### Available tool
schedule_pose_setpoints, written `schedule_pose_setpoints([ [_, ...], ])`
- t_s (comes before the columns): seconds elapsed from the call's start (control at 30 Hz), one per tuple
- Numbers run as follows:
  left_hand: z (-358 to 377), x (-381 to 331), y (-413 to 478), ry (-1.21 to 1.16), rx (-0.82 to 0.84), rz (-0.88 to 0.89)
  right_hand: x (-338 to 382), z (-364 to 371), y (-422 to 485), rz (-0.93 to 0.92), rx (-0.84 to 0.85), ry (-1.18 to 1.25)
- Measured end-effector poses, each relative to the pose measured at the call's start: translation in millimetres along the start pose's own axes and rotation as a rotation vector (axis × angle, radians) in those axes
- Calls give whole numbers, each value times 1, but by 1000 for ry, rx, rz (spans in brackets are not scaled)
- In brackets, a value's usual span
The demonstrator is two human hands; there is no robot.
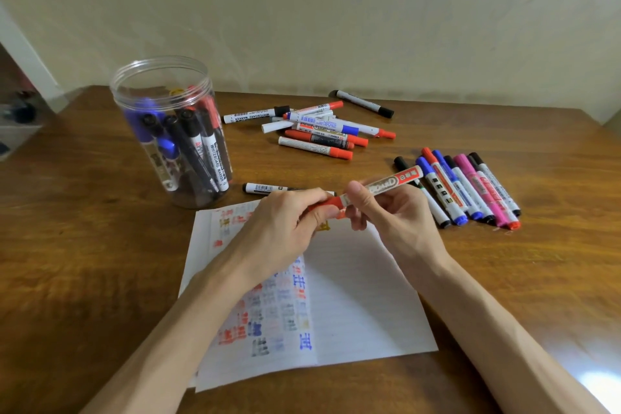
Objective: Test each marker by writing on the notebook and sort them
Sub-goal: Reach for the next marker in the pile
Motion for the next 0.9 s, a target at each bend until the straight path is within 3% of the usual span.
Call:
schedule_pose_setpoints([
  [0.13, -9, 7, -4, -113, 62, -88, 4, -16, 3, -15, -53, 63],
  [0.27, -45, 19, 1, -152, -82, -89, -12, -64, 3, 76, -237, 51],
  [0.37, -30, 16, 1, -68, -37, -96, -18, -52, -1, 151, -213, -70],
  [0.57, -23, 26, 0, 40, -32, -135, -10, -16, 1, 131, -108, -114],
  [0.9, -29, 28, -1, 76, -68, -137, -23, -10, 4, 133, -163, -285],
])
Point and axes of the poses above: each hand's wrist, its own y-axis towards the middle knuckle, its own z-axis out of the palm, x = y × z, the point moved 9 cm from there along y, towards the middle knuckle, and after that the axes turned 12 degrees about -y, right-handed, at the moved point
